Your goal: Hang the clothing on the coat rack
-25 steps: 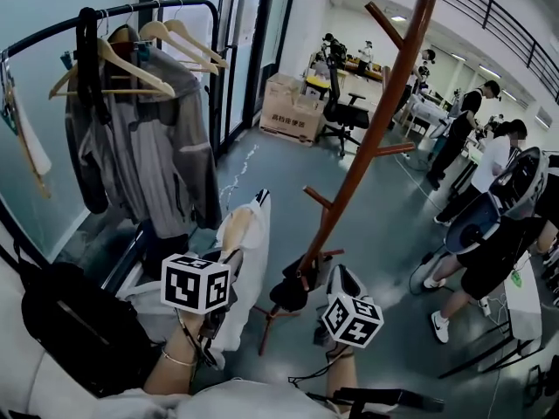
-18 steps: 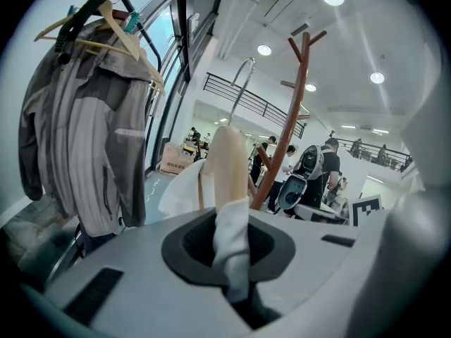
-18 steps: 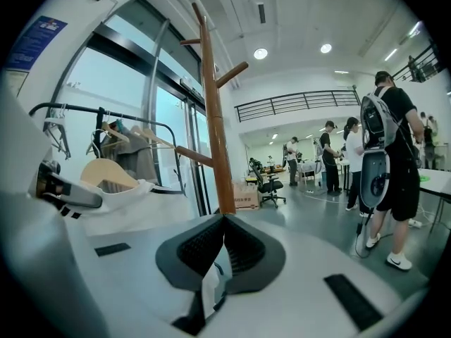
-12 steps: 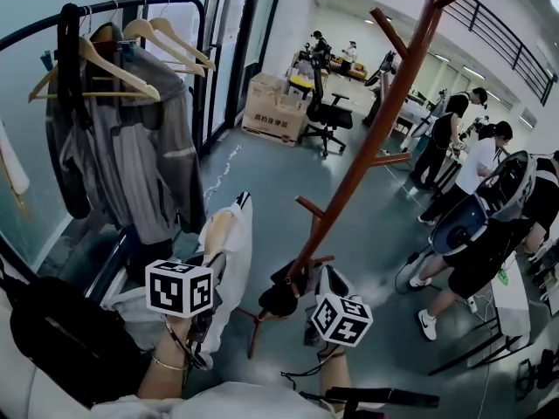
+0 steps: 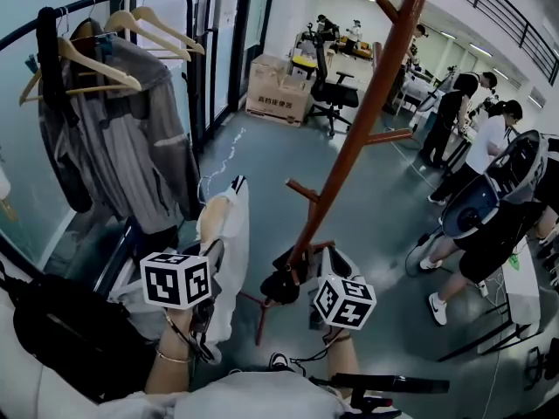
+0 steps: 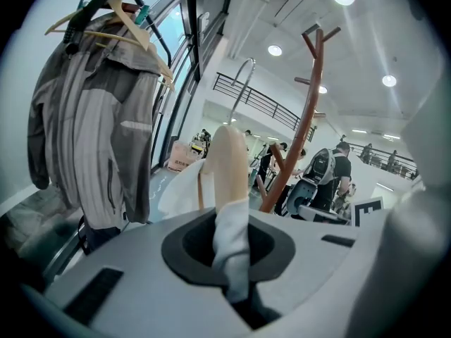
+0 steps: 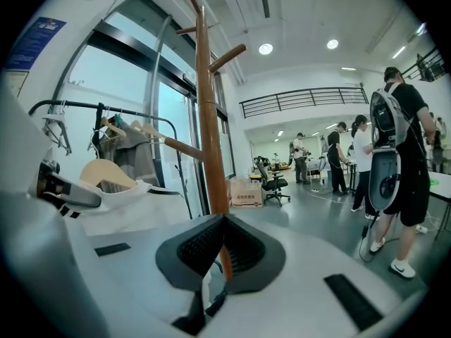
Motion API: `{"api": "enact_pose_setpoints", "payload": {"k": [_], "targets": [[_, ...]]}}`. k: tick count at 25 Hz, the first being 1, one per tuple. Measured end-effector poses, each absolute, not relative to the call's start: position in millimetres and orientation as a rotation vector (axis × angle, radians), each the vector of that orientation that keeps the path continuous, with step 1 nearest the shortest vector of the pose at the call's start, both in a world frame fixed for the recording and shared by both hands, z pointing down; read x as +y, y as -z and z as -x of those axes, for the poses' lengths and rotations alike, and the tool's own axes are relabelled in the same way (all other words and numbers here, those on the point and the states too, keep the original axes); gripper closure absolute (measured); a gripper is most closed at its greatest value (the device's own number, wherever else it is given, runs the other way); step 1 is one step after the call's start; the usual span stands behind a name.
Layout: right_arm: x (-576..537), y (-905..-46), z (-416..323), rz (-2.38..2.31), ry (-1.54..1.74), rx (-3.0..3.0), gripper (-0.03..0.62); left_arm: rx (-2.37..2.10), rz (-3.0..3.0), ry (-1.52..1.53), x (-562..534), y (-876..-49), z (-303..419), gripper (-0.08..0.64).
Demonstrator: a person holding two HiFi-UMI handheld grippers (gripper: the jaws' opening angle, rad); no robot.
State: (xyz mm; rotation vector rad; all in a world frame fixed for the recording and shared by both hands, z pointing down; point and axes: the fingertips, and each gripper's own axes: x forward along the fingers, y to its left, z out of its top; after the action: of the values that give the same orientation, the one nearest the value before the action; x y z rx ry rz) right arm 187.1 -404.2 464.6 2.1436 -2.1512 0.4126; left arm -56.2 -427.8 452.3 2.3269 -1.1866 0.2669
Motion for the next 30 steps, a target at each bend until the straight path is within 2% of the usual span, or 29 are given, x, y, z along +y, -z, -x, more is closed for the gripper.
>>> {"api": "enact_pose_setpoints", "payload": {"k": [12, 30], "targets": [[-454.2, -448.7, -213.6, -2.082, -0.368, -2.228, 0.569, -1.293, -2.303, -0.233, -438.0, -444.2, 29.9, 0.534], [-454.1, -440.0, -221.3, -2.09, -0.325, -2.229, 0.569, -1.273, -2.37, -0.347, -454.8, -428.6, 17.9, 0.534]]}}
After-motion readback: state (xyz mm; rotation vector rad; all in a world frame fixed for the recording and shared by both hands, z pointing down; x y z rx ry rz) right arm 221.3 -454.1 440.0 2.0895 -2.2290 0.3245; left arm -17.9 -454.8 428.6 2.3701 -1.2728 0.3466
